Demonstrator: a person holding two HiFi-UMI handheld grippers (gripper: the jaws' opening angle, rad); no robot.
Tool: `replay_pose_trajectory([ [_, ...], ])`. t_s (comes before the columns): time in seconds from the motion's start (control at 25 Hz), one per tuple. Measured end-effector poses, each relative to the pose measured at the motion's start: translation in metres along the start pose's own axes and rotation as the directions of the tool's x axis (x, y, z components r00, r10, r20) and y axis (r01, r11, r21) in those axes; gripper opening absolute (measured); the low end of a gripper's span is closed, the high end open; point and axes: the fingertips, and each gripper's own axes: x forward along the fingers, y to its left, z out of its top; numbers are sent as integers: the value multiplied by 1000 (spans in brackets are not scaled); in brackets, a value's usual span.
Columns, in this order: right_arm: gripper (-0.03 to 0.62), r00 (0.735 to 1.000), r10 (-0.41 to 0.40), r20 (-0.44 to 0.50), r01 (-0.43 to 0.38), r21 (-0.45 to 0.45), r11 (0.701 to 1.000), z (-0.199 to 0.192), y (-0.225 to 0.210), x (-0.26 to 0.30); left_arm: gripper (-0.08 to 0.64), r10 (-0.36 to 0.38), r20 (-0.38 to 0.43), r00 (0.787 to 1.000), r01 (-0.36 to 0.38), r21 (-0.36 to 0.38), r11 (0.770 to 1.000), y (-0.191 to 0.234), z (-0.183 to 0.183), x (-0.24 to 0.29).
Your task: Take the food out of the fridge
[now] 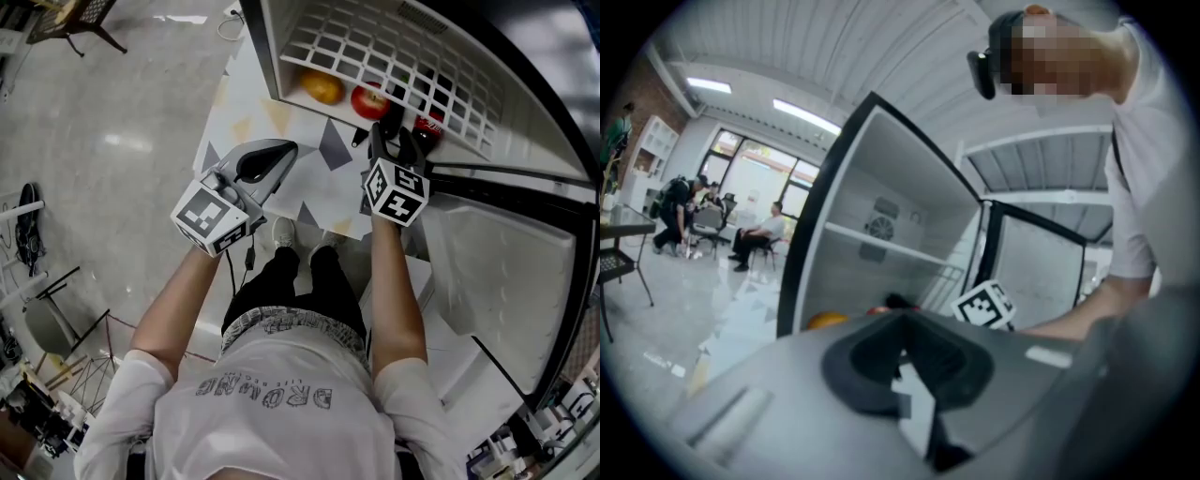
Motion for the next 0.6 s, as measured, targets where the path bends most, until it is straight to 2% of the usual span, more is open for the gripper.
replay_pose_trajectory([
  [0.32,202,997,-65,-52,64,-22,998,-13,-7,10,8,-10,2,1000,10,-7,1000,5,-1,-2],
  [0.4,183,995,-77,-56,76,-25,997,-14,-9,10,8,-10,6,1000,10,-13,1000,6,-1,-2],
  [0.6,175,995,-80,-57,79,-18,997,-16,-10,6,8,-14,-2,1000,14,-8,1000,4,-1,-2],
])
